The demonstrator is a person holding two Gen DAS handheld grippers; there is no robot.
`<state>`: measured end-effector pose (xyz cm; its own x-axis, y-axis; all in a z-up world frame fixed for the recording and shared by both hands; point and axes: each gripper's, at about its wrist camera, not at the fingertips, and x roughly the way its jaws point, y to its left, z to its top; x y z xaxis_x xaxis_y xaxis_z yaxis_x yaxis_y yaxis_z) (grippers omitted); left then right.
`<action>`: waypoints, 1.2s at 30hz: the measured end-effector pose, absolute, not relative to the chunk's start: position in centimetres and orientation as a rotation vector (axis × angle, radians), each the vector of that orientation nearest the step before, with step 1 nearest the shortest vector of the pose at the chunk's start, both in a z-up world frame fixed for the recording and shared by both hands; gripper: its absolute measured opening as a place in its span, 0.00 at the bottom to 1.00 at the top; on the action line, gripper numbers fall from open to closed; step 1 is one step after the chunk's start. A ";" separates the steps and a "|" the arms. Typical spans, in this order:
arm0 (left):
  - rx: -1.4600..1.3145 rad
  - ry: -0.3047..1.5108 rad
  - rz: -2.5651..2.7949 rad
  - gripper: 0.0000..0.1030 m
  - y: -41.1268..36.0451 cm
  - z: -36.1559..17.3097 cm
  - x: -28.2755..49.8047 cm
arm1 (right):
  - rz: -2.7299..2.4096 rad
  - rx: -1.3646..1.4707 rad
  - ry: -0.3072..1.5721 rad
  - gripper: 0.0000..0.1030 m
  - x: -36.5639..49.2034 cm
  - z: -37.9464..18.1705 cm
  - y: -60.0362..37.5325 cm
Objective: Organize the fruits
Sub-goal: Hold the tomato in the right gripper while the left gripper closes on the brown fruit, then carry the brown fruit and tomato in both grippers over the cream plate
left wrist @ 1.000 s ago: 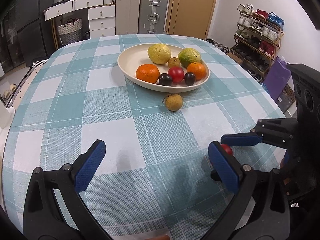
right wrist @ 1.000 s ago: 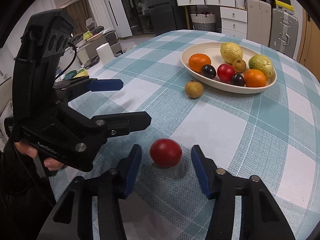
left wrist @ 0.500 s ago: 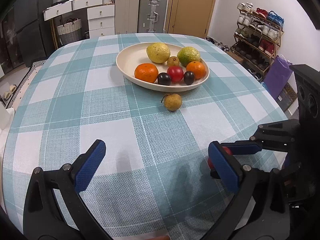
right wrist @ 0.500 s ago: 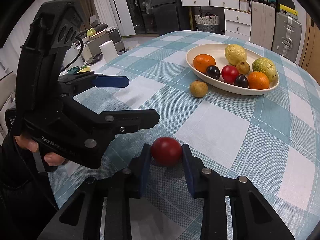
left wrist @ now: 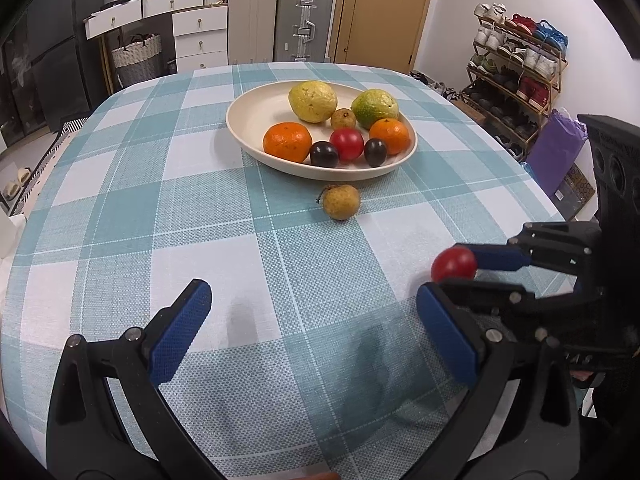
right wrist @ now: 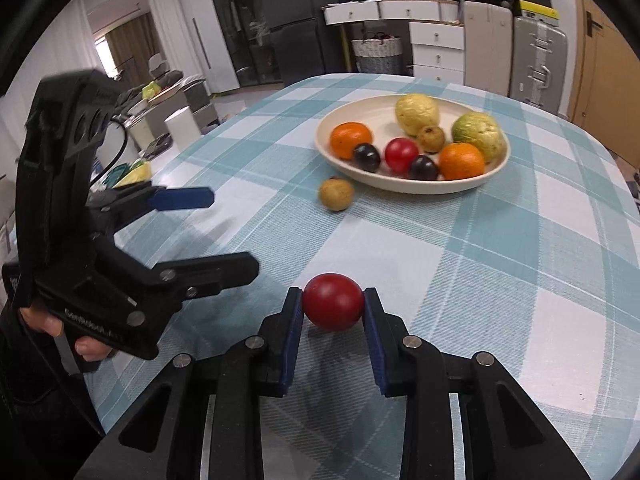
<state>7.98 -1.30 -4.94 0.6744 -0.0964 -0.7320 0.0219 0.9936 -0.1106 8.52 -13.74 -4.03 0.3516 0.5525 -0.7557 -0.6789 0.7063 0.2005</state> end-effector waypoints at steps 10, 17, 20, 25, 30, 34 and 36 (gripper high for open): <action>-0.116 0.868 -0.040 0.96 -1.4 -5.6 10.6 | 0.715 -0.094 0.905 0.30 10.1 -3.8 -15.0; -0.164 0.873 -0.096 0.74 -1.7 -5.7 12.7 | 0.700 -0.086 0.901 0.30 10.3 -3.6 -15.2; -0.156 0.873 -0.102 0.65 -2.2 -5.6 13.6 | 0.696 -0.074 0.897 0.30 10.4 -3.4 -15.4; -0.170 0.875 -0.118 0.53 -2.7 -5.6 14.9 | 0.687 -0.077 0.896 0.30 10.7 -3.4 -15.5; -0.169 0.878 -0.122 0.40 -3.0 -5.7 15.8 | 0.679 -0.073 0.895 0.30 10.7 -3.4 -15.7; -0.170 0.881 -0.126 0.27 -3.0 -5.7 16.4 | 0.676 -0.069 0.894 0.30 10.8 -3.3 -15.8; -0.169 0.878 -0.127 0.26 -3.0 -5.7 16.4 | 0.675 -0.069 0.893 0.30 10.8 -3.3 -15.9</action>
<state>16.36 -3.00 -5.72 0.6321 -0.1800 -0.7537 0.0415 0.9791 -0.1990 10.83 -15.85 -3.31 0.4364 0.5139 -0.7385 -0.5697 0.7932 0.2152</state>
